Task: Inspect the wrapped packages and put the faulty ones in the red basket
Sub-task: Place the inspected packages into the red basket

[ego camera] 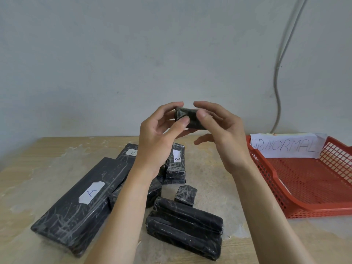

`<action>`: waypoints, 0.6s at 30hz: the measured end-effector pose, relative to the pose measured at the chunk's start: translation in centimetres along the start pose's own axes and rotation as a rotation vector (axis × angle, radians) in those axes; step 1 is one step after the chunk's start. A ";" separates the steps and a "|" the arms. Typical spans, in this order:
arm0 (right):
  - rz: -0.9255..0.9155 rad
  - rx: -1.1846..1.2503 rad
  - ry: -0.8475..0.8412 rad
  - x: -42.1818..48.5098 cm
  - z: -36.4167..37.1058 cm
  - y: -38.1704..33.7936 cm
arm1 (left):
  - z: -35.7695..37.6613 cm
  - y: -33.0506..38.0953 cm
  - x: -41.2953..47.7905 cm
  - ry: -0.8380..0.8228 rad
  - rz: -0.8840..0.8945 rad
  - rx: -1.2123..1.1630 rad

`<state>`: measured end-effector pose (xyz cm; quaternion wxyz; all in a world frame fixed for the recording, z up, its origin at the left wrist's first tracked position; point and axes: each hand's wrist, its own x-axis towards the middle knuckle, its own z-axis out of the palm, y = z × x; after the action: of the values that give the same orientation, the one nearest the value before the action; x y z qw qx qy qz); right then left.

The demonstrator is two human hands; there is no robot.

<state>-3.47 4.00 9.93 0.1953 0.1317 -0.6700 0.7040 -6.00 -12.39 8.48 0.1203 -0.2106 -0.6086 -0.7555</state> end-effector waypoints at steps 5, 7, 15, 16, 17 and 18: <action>-0.118 -0.019 0.065 0.0 0.4 0.9 | 1.2 0.0 -0.3 0.105 -0.020 -0.051; -0.112 -0.032 0.084 0.1 0.7 1.1 | 1.5 -0.5 -0.4 0.161 -0.006 -0.025; -0.047 0.044 0.060 0.1 0.7 0.9 | 1.5 -0.6 -0.4 0.196 0.015 -0.028; -0.054 0.051 0.072 0.1 0.6 0.9 | 1.5 -0.5 -0.4 0.178 0.009 -0.041; -0.058 0.051 0.078 0.2 0.6 0.9 | 1.4 -0.4 -0.4 0.161 0.001 -0.055; -0.057 0.047 0.077 0.2 0.4 0.9 | 1.4 -0.3 -0.4 0.148 -0.006 -0.068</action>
<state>-4.07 3.61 9.28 0.2376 0.1281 -0.6412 0.7184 -5.54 -10.93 8.25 0.1556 -0.1563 -0.5726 -0.7896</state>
